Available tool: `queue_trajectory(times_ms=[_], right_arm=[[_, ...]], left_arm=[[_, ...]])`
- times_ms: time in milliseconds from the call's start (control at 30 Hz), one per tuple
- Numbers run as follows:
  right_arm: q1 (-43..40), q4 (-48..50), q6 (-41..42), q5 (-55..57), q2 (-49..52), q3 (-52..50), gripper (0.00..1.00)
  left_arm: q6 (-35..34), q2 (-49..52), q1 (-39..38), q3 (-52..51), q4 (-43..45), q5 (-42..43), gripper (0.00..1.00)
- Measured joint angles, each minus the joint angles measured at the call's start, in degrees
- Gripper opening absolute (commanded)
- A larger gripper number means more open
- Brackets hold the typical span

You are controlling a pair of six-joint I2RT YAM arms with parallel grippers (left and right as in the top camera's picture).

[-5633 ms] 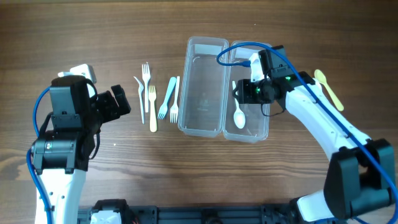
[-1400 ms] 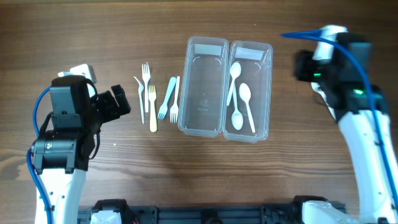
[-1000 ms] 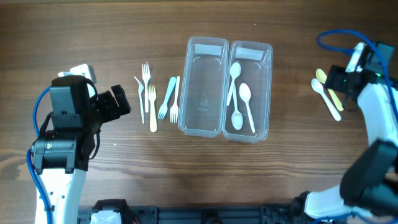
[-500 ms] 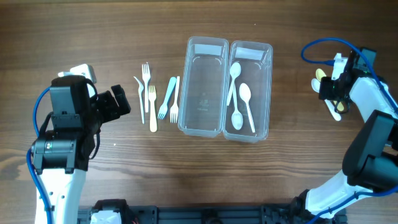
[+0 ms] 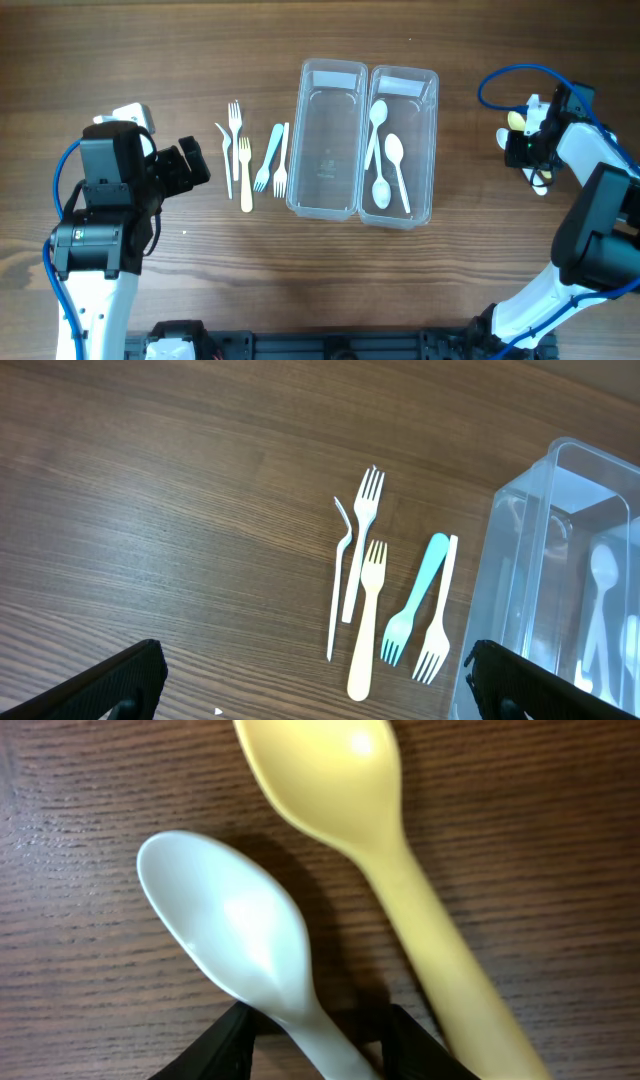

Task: Pack container
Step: 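Grasp the white and yellow spoons with the right gripper, then drop the spoons into the right container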

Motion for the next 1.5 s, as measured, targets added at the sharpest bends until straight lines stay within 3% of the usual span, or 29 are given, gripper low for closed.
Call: queue_trajectory(times_ms=[167,400,733,867,1067,1200,1300,1333,1433,1500], right_arm=[[0.0,-3.3,7.0,0.0,-0.2,0.2,0.18],[0.0,-7.5,17.6,0.3,-0.4,0.5,0.08],[0.0,-12.7,23.3,-1.0,-3.5,0.7,0.04],[1.3,-12.8,23.8,-6.1,-16.7,1.2,0.04],[14.5,-13.5,24.9,-14.1,-36.0,3.1,0.04],[24.9,-12.2,27.3,-12.1,-35.7,2.9,0.04],[30.8,-8.4,30.0,-9.8,-29.5,0.1,0.04],[31.5,-7.1,30.5,-9.5,-27.0,-0.5,0.05],[32.5,-3.6,31.2,-8.9,-20.0,-1.6,0.21],[32.9,-2.3,31.3,-8.5,-17.3,-1.9,0.41]], left_arm=[[0.0,0.0,0.0,0.0,0.0,0.0,1.0],[0.0,0.0,0.0,0.0,0.0,0.0,1.0],[0.0,0.0,0.0,0.0,0.0,0.0,1.0],[0.0,0.0,0.0,0.0,0.0,0.0,1.0],[0.0,0.0,0.0,0.0,0.0,0.0,1.0],[0.0,0.0,0.0,0.0,0.0,0.0,0.99],[0.0,0.0,0.0,0.0,0.0,0.0,1.0],[0.0,0.0,0.0,0.0,0.0,0.0,1.0],[0.0,0.0,0.0,0.0,0.0,0.0,1.0],[0.0,0.0,0.0,0.0,0.0,0.0,1.0]])
